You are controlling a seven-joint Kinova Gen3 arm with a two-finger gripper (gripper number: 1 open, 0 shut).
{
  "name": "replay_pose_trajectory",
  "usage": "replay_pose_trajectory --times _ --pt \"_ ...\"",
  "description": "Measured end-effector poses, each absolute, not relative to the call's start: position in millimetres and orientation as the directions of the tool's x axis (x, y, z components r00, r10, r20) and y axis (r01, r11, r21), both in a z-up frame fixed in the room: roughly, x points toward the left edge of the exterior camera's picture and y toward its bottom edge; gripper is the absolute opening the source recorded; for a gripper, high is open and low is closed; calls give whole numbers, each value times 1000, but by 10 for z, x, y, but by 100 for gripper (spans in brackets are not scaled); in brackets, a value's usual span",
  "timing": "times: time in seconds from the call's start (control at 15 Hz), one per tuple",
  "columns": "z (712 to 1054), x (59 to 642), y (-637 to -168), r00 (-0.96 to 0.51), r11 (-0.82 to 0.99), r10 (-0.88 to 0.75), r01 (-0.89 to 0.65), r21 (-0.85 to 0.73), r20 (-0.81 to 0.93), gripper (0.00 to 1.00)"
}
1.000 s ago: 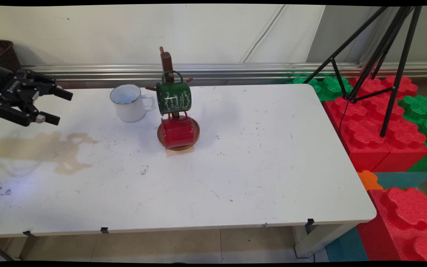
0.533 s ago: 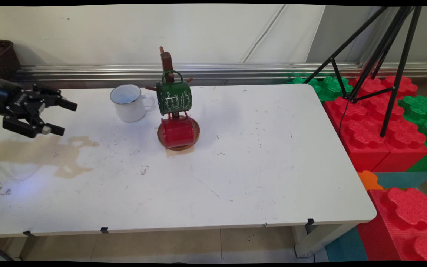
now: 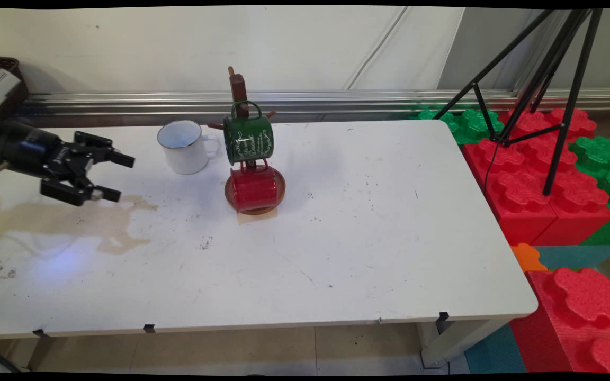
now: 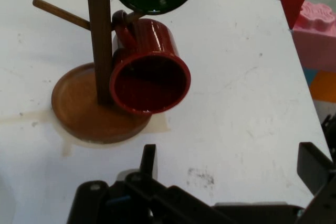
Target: Pick up the red mug from the rack
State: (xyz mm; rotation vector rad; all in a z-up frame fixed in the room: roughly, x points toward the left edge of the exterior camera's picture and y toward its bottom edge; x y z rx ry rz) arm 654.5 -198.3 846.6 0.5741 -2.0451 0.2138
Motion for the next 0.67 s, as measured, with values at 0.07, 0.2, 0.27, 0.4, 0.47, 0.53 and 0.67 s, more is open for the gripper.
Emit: replay_pose_trajectory --times 0.07,0.2,0.27,0.4,0.47,0.53,0.67 --pt "8437 6525 -2003 -420 873 -310 -481 80 853 100" --pt "8360 6472 -2055 -412 873 -307 -482 81 858 100" --pt "8316 6440 -2084 -408 873 -305 -481 81 861 100" --pt "8208 6364 -2148 -396 874 -299 -480 82 868 100" --pt "8163 6329 -2175 -390 874 -297 -480 83 872 100" --pt "8133 6306 -2193 -386 874 -295 -479 83 874 100" --pt "8039 6227 -2244 -373 874 -291 -479 86 881 100"
